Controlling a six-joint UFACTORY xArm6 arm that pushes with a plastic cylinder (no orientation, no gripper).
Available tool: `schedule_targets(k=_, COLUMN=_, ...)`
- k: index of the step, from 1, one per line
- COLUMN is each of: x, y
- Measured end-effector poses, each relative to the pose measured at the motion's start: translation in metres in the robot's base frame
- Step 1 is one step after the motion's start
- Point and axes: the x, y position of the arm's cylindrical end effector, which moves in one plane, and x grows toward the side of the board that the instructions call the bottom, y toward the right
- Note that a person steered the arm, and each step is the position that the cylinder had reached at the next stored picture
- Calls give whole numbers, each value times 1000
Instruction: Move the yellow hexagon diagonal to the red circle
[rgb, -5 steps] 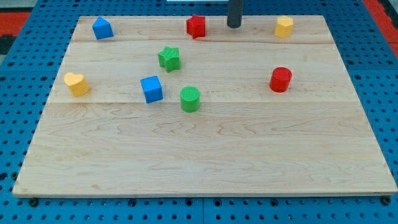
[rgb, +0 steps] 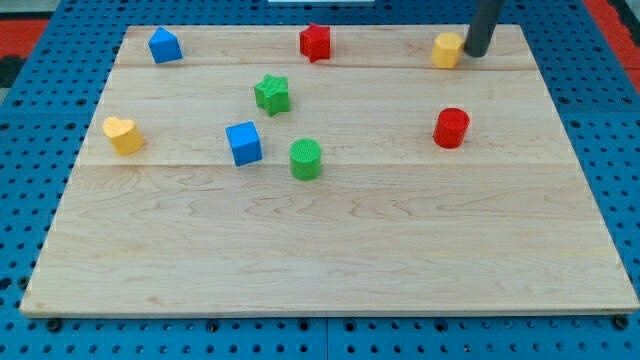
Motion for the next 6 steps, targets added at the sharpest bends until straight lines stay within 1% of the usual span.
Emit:
schedule_targets(k=1, x=8, y=-65)
schedule_targets(k=2, x=-19, y=-16)
schedule_targets(k=3, x=-26, y=6)
schedule_targets(k=4, x=4, y=27)
schedule_targets(k=5, x=-54, y=84)
schedule_targets(k=6, x=-83, y=77)
